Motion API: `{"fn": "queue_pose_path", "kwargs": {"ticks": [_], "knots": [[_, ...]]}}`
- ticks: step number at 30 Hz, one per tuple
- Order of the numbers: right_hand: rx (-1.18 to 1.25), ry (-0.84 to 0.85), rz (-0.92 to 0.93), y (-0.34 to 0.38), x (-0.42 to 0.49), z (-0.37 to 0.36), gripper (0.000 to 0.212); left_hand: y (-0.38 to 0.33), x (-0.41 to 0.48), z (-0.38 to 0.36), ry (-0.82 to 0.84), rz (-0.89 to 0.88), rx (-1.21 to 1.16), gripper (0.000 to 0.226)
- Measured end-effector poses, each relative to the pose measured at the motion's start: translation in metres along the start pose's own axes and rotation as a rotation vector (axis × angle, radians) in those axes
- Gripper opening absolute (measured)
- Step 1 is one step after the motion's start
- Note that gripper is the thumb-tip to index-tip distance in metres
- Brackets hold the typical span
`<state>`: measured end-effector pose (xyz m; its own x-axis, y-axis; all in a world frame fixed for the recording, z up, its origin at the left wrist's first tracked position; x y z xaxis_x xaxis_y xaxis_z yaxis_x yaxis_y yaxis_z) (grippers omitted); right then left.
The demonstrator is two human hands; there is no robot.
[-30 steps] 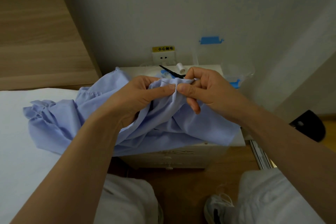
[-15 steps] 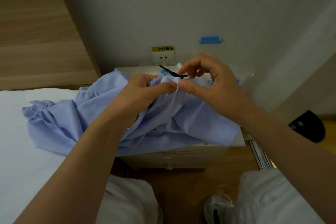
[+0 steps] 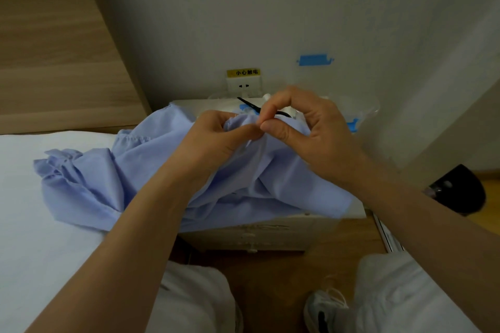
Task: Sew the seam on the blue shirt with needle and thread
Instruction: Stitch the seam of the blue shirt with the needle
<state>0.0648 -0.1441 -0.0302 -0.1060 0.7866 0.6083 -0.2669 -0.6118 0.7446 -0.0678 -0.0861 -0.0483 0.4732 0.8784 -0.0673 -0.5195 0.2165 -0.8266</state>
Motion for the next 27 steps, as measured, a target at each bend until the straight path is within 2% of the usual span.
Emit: {"fn": "queue_pose_path", "kwargs": {"ticks": [4, 8, 10, 12, 14, 17, 19, 20, 22, 25, 27], "knots": [[0.07, -0.011, -0.048, -0.004, -0.003, 0.001, 0.005, 0.005, 0.008, -0.002, 0.07, -0.006, 0.018, 0.034], [0.146, -0.016, -0.037, 0.0, -0.003, -0.003, 0.005, 0.009, 0.006, -0.002, -0.058, -0.03, 0.093, 0.045], [0.258, 0.002, -0.066, 0.003, -0.002, -0.006, 0.007, 0.011, 0.005, -0.003, -0.091, -0.03, 0.107, 0.042], [0.442, 0.076, -0.184, 0.002, -0.002, -0.009, 0.005, 0.014, 0.007, -0.001, -0.086, 0.012, 0.018, 0.03], [0.573, 0.213, -0.43, -0.007, -0.007, -0.01, 0.006, 0.018, 0.009, 0.005, -0.113, 0.056, -0.061, 0.027], [0.602, 0.636, -0.783, -0.016, -0.027, -0.015, 0.009, 0.018, 0.008, 0.011, -0.164, 0.065, -0.123, 0.026], [0.631, 0.855, -0.859, -0.013, -0.037, -0.019, 0.009, 0.018, 0.008, 0.012, -0.161, 0.068, -0.131, 0.024], [0.643, 0.88, -0.867, -0.011, -0.038, -0.02, 0.009, 0.018, 0.009, 0.012, -0.152, 0.067, -0.127, 0.024], [0.621, 0.765, -0.857, -0.013, -0.034, -0.018, 0.009, 0.017, 0.01, 0.011, -0.126, 0.067, -0.097, 0.027], [0.465, 0.349, -0.726, -0.017, -0.017, -0.005, 0.009, 0.015, 0.009, 0.012, -0.156, 0.026, -0.027, 0.029], [0.336, 0.142, -0.633, -0.02, -0.009, 0.004, 0.009, 0.014, 0.007, 0.012, -0.152, -0.011, -0.025, 0.028]]}}
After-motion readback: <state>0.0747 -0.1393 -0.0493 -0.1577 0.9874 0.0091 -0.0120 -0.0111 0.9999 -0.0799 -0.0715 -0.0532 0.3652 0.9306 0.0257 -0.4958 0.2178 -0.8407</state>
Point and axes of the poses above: each hand's wrist, its own x-axis towards the middle knuckle, its own z-axis out of the back of the hand, y = z × x, the point moved 5 cm from there along x, towards the middle knuckle, and after that the axes turned 13 degrees about x, right-handed, at the moved point
